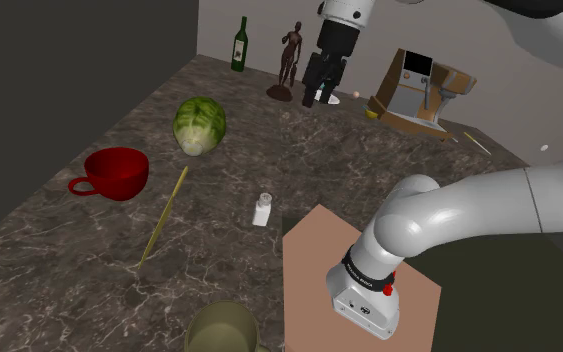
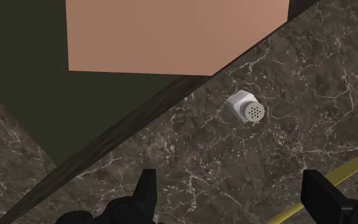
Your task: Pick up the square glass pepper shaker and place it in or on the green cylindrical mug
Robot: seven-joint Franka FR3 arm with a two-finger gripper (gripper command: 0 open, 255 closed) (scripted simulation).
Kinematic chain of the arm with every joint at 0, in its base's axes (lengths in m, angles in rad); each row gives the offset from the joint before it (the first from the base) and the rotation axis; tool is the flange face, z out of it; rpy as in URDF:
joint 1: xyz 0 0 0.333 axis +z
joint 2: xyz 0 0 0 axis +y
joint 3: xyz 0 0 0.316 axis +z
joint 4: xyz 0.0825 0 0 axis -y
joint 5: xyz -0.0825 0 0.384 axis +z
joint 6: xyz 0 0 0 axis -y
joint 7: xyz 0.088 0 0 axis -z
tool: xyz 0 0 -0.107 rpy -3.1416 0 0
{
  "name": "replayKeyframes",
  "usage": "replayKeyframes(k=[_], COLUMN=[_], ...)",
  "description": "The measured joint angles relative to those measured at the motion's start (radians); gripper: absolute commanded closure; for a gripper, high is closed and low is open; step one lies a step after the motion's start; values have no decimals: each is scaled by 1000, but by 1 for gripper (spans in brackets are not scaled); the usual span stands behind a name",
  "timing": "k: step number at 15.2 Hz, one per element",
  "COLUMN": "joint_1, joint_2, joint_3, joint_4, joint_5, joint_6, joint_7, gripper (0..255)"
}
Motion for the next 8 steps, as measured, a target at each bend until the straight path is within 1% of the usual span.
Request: replayKeyframes(k=[2,8], joint_1=[2,15], joint_2=[-2,5], joint_3=[9,85], joint_4=[-14,-173], joint_5=[4,35], joint_6=[10,153], joint_7=[9,82], gripper=[0,0])
